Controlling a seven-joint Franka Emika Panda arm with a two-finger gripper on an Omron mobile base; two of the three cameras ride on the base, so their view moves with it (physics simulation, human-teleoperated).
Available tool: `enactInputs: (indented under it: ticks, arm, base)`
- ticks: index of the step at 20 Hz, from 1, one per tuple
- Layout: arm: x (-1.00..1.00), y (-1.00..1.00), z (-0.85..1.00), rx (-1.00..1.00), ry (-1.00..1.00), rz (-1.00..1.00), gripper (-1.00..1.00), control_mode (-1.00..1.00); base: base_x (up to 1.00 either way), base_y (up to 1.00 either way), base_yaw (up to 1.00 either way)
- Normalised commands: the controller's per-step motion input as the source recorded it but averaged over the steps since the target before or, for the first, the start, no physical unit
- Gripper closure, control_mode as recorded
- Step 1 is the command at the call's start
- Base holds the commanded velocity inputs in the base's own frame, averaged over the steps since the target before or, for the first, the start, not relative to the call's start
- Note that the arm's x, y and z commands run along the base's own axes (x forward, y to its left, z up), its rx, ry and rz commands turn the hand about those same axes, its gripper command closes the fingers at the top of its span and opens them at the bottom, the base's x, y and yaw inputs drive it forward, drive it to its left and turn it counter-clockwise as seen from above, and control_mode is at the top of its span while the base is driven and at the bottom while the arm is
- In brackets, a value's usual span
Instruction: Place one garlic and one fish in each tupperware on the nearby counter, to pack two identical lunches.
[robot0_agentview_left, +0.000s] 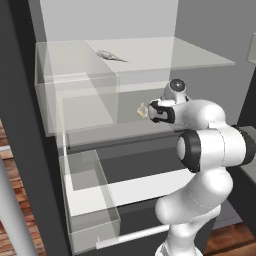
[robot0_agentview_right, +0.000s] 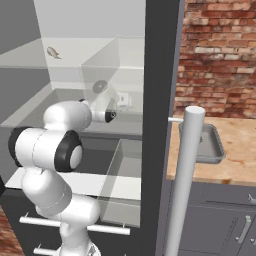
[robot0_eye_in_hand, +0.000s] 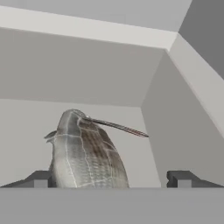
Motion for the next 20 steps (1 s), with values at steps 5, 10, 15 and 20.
enactInputs:
  ticks: [5,10,15,20]
  arm:
    - [0.06,0.00,-0.60,0.00,0.08,0.00,1.00,-1.00]
    - [0.00,0.00,-0.70,0.00,0.13,0.00,1.00,-1.00]
    - [0.00,0.00,-0.50,0.00,0.08,0.01,1.00,-1.00]
    - [-0.12,0.00,-0.42,0.00,0.00,0.01,1.00,-1.00]
  base:
    - [0.00,0.00,0.00]
    - [0.00,0.00,0.00]
    - [0.00,0.00,0.00]
    - [0.00,0.00,0.00]
